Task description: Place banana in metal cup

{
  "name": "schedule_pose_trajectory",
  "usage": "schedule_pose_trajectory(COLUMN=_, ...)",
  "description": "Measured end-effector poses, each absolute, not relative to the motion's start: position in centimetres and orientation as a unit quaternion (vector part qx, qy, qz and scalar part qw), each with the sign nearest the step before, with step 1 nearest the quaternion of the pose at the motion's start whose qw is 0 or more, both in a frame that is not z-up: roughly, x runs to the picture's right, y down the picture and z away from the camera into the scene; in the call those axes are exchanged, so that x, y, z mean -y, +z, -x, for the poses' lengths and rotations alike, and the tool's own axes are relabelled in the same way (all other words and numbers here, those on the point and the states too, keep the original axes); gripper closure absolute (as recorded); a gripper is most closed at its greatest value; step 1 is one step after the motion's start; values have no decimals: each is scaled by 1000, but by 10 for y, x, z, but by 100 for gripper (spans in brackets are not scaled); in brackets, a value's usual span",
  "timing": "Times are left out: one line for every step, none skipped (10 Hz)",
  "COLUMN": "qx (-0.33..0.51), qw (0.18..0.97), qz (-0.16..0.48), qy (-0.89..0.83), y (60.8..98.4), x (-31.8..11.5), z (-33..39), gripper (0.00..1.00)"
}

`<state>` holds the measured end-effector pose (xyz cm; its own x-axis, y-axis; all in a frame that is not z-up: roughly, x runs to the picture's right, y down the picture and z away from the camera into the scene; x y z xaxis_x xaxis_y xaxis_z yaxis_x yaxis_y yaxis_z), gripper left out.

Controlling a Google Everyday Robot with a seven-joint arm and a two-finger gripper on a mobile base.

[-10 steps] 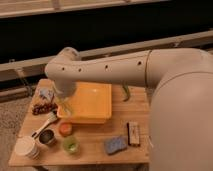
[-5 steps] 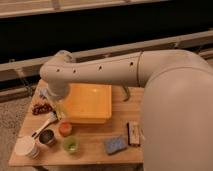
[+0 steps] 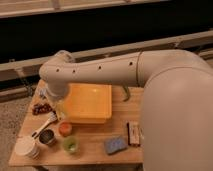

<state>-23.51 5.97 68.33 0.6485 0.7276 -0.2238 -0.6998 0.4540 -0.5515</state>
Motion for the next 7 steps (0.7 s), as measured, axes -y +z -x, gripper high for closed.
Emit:
schedule_pose_trajectory(qx=22, qw=853, qz=313, qy=418, y=683, x=-60, z=235, gripper=100)
schedule_pose_trajectory(qx=22, qw=854, qz=312, qy=416, y=683, x=-61, z=236, gripper=100)
schedule_pose_trajectory(qx=23, qw=857, qz=307, qy=414, y=682, x=-61, z=239, gripper=100)
schedule_pose_trajectory(qx=26, qw=860, qz=301, qy=411, y=677, x=-65, z=251, gripper=100)
schedule_pose_trajectory(qx=30, qw=863, qz=296, qy=408, y=671, x=-70, z=265, gripper=100)
schedule_pose_trajectory(qx=35, qw=866, qz=292, qy=404, y=664, x=-77, z=280, gripper=100)
schedule_pose_trajectory(qx=41, qw=868, qz=290, qy=402, y=661, x=-82, z=290, gripper=100)
